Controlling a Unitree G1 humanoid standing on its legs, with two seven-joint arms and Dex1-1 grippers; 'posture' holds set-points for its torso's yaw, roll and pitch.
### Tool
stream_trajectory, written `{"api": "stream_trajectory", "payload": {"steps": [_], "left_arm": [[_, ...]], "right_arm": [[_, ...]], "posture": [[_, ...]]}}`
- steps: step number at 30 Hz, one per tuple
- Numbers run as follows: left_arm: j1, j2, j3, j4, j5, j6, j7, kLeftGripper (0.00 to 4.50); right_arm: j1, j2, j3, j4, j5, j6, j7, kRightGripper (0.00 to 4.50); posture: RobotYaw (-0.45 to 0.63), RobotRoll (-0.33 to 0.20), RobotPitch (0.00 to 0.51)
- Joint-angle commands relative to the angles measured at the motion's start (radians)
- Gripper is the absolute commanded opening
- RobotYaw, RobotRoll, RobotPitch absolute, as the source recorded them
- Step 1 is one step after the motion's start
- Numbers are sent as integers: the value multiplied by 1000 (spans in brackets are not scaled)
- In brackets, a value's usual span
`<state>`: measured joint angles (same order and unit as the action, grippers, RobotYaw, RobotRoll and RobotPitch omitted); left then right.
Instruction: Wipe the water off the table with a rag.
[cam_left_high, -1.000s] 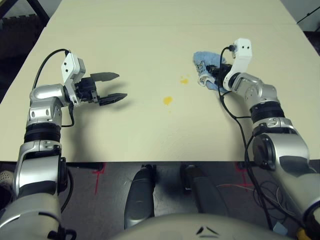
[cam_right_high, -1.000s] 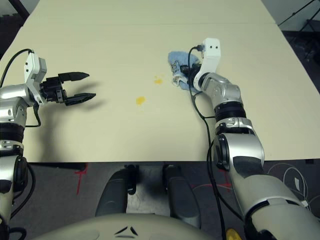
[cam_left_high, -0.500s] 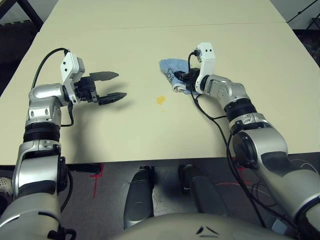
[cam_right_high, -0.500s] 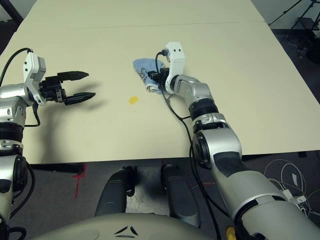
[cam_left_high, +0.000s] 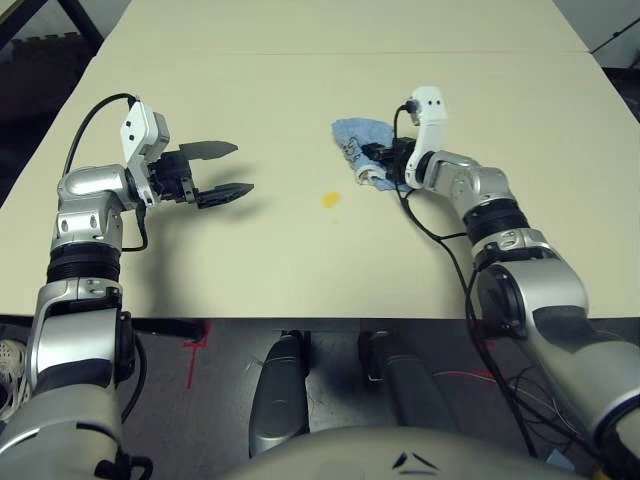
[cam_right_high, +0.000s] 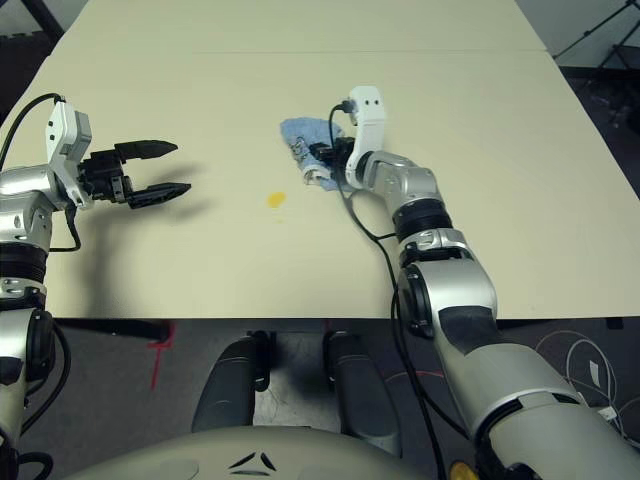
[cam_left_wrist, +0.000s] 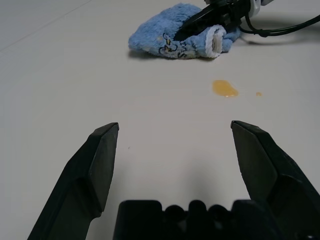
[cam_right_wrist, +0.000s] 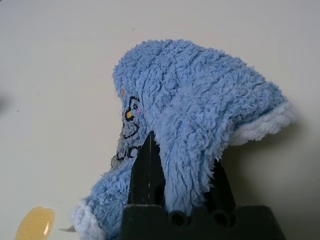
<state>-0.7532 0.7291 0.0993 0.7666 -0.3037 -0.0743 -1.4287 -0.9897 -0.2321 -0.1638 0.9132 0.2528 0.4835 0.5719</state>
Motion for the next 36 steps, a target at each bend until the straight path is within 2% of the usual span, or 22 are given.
{"api": "stream_trajectory", "payload": {"steps": [1,10,14,19,24,28,36], "left_arm": [[-17,6,-9,28,20,-17,-17,4500],[-36,0,-10,66,32,-38,-25,4500],[-38,1,-11,75,35,-43,-32,4500],[-31,9,-14,71,37,-33,-58,4500],[-20,13,-15,49,34,-18,-83,4500],[-11,16,-15,33,36,-14,-96,4500],[9,29,-20,10,41,-7,-114,4500]], "right_arm": [[71,-82,-7,18,-24,43,-24,215],[152,-256,-44,-143,14,130,0,215],[185,-277,-56,-304,87,237,52,215],[253,-229,-55,-651,273,509,101,214],[305,-143,-26,-819,344,631,48,214],[363,-84,55,-860,302,622,-6,214],[408,-31,229,-809,191,522,-50,214]], "posture": [[84,0,229],[74,0,230],[72,0,230],[70,0,232],[75,0,233],[76,0,233],[86,0,233]]}}
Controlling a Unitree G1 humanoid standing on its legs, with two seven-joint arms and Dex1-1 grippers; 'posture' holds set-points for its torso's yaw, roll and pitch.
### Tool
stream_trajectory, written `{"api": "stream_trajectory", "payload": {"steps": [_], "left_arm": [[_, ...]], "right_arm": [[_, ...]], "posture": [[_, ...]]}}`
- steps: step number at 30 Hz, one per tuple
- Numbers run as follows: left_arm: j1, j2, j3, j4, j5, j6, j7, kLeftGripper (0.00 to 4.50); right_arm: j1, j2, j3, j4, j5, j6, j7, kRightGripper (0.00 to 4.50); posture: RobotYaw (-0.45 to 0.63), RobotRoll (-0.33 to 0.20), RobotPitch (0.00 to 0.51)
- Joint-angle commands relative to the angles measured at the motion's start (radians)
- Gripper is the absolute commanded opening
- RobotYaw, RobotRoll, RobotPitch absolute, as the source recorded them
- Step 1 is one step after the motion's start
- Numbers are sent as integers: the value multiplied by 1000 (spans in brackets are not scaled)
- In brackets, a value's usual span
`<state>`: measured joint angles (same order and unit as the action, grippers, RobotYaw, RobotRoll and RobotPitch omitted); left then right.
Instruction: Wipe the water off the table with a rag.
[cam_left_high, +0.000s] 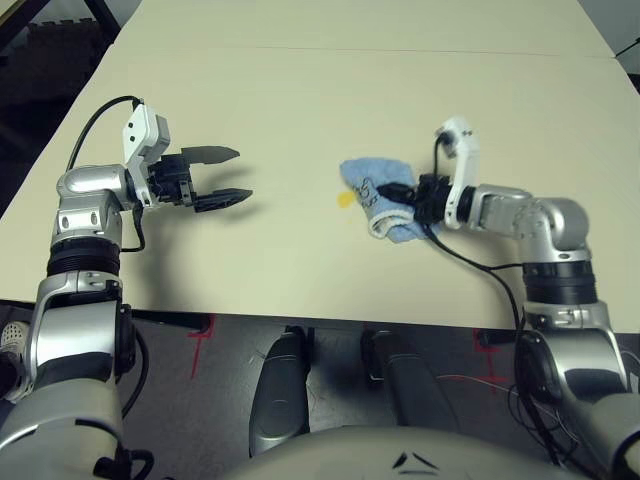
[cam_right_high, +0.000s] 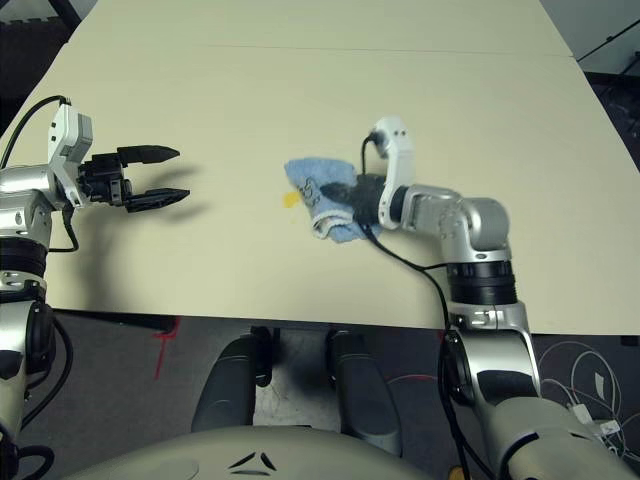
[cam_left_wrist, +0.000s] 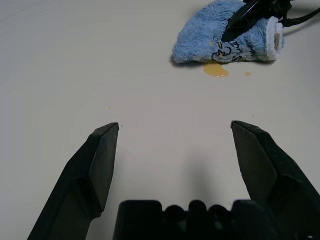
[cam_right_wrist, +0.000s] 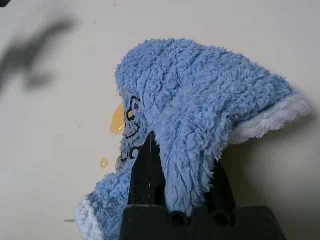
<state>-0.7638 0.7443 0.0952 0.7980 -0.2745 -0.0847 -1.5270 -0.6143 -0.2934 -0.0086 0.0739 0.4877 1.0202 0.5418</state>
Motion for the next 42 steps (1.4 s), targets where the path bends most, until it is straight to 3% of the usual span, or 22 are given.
{"api": "stream_trajectory", "payload": {"steps": [1,11,18,23,36,42], "left_arm": [[21,14,-16,-23,12,4,-16,4500],[38,11,-11,-48,4,16,-7,4500],[47,14,-6,-62,1,21,-1,4500],[48,13,-7,-60,2,20,1,4500],[3,4,-18,17,25,-12,3,4500],[-24,-13,-18,44,24,-20,10,4500]], "right_arm": [[33,40,85,34,-48,-19,-19,214],[-52,241,176,166,-110,-88,-4,214],[-78,262,170,214,-136,-110,11,213],[-50,203,149,181,-139,-91,29,213],[8,-143,-16,85,-86,-30,68,213],[-13,-179,-137,65,18,7,92,213]], "posture": [[87,0,233],[102,0,233],[105,0,233],[101,0,236],[77,0,241],[58,0,240]]}}
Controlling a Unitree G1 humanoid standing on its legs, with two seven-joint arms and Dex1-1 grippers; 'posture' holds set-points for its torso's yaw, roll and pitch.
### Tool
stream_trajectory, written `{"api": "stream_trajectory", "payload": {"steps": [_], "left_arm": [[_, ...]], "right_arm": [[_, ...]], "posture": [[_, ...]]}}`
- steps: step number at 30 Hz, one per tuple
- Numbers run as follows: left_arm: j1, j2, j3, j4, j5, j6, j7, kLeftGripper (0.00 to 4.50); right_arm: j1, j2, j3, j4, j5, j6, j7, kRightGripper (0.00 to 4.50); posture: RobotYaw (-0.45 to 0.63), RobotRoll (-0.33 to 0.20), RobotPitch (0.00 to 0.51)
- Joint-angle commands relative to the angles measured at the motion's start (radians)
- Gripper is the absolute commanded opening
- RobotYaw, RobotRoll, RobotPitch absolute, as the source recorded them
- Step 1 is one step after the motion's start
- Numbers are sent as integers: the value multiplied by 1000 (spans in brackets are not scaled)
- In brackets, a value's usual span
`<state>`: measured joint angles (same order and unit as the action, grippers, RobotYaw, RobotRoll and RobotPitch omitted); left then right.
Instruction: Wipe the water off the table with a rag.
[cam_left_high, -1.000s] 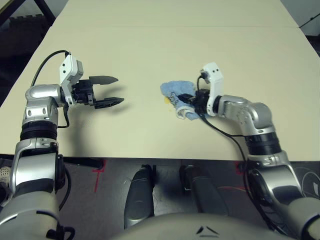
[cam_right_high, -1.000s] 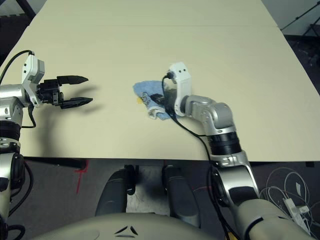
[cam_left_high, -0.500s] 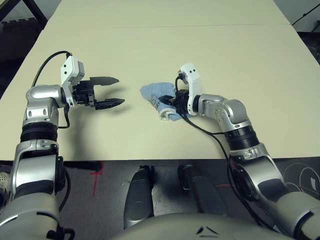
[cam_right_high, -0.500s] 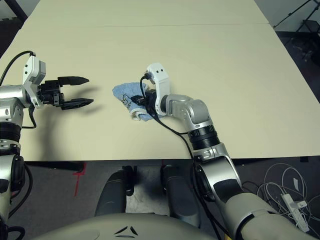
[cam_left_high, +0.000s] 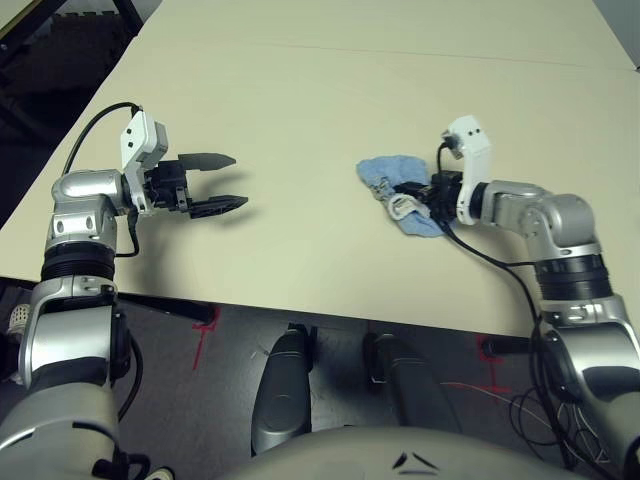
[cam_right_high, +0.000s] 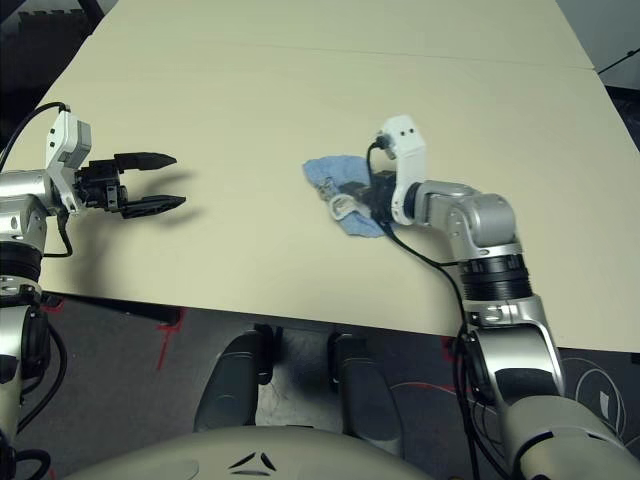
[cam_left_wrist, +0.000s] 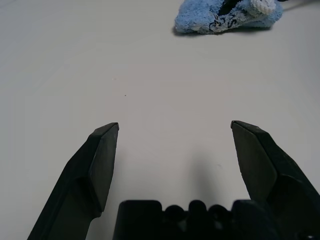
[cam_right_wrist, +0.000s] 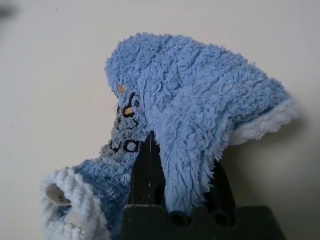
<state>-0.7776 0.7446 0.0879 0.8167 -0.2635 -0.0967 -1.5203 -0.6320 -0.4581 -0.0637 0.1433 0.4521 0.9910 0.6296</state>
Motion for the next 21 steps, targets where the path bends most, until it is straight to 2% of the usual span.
{"api": "stream_trajectory", "payload": {"steps": [1,5,8,15,21], "left_arm": [[-16,-17,-9,29,11,-5,6,4500],[-49,-37,14,45,-11,33,38,4500],[-76,-50,39,60,-30,66,75,4500],[-105,-67,75,90,-37,84,124,4500],[-94,-70,76,85,-32,70,124,4500]], "right_arm": [[-6,-16,-108,-5,76,40,12,212],[-82,-31,-234,36,164,54,21,212],[-135,-79,-276,99,168,38,19,212],[-198,-245,-232,334,35,-128,43,212],[-224,-301,-183,524,-72,-253,56,212]], "posture": [[56,0,239],[50,0,237],[45,0,232],[39,0,223],[41,0,220]]}}
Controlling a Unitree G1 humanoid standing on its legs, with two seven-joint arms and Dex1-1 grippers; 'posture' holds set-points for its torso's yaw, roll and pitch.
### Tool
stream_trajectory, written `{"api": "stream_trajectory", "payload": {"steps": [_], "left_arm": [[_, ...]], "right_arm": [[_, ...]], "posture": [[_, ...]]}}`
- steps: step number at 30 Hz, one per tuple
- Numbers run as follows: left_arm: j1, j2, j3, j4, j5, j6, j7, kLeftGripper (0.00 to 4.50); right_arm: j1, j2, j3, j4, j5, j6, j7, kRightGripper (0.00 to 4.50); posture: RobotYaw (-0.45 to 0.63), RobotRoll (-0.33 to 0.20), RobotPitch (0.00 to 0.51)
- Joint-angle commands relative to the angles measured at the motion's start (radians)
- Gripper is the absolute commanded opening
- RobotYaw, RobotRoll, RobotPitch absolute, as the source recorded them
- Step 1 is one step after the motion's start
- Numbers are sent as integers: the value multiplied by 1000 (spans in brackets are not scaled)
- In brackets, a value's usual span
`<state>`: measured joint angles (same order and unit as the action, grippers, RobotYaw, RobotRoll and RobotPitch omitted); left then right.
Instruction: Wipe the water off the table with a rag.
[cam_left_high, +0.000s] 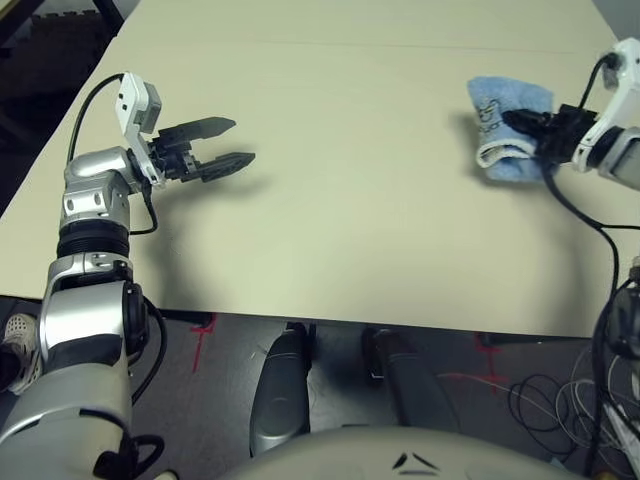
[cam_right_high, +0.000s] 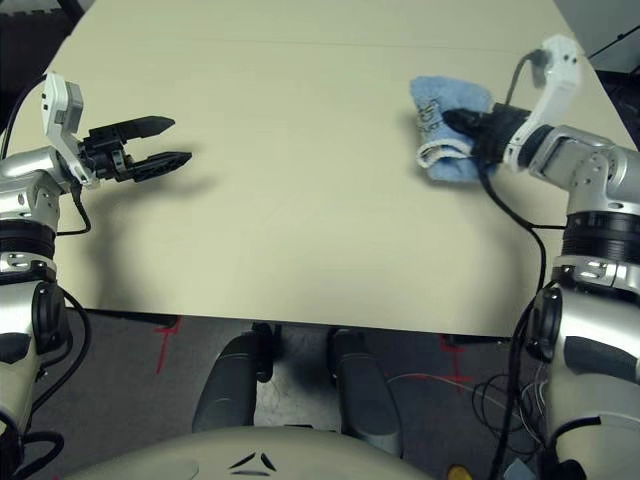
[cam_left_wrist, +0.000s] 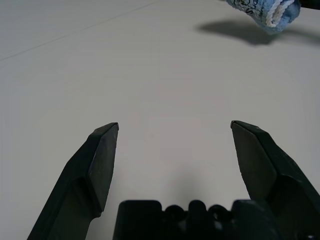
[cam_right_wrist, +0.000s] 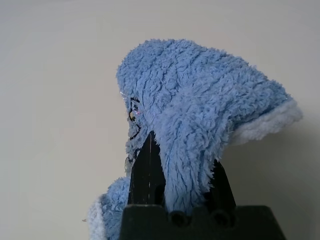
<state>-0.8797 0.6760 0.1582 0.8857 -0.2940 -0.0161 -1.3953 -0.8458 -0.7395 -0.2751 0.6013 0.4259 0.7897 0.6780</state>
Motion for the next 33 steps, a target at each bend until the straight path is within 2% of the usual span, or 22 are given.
{"api": "stream_trajectory", "payload": {"steps": [1,4,5,8,11,14,15,20,22,33], "left_arm": [[10,-1,6,15,-2,-11,-1,4500],[13,-1,6,13,-1,-14,1,4500],[14,-1,6,13,-1,-15,2,4500],[15,-1,10,13,-2,-15,15,4500],[13,-3,28,17,-16,7,39,4500],[7,-10,49,23,-25,17,70,4500],[1,-13,60,28,-29,21,88,4500],[-33,-28,122,74,-56,20,200,4500],[-42,-32,142,91,-58,6,244,4500],[-87,-19,245,281,-25,-161,690,4500]], "right_arm": [[-11,-18,39,90,-65,-66,4,212],[-7,-7,71,158,-124,-114,-25,212],[-9,-3,74,176,-134,-123,-33,954],[-16,3,70,197,-159,-186,-54,1993],[-66,18,-52,230,-106,-342,-136,3114],[-59,-7,-63,239,-138,-491,-149,4255],[-58,-12,-77,245,-134,-522,-156,4463],[-40,-46,-129,275,-129,-601,-207,4463],[-21,-58,-115,280,-150,-637,-208,4463],[128,-67,-157,325,-137,-765,-198,4463]], "posture": [[41,0,220],[44,0,220],[44,0,220],[45,0,219],[41,0,217],[37,0,213],[35,0,213],[26,0,209],[19,0,209],[22,0,221]]}}
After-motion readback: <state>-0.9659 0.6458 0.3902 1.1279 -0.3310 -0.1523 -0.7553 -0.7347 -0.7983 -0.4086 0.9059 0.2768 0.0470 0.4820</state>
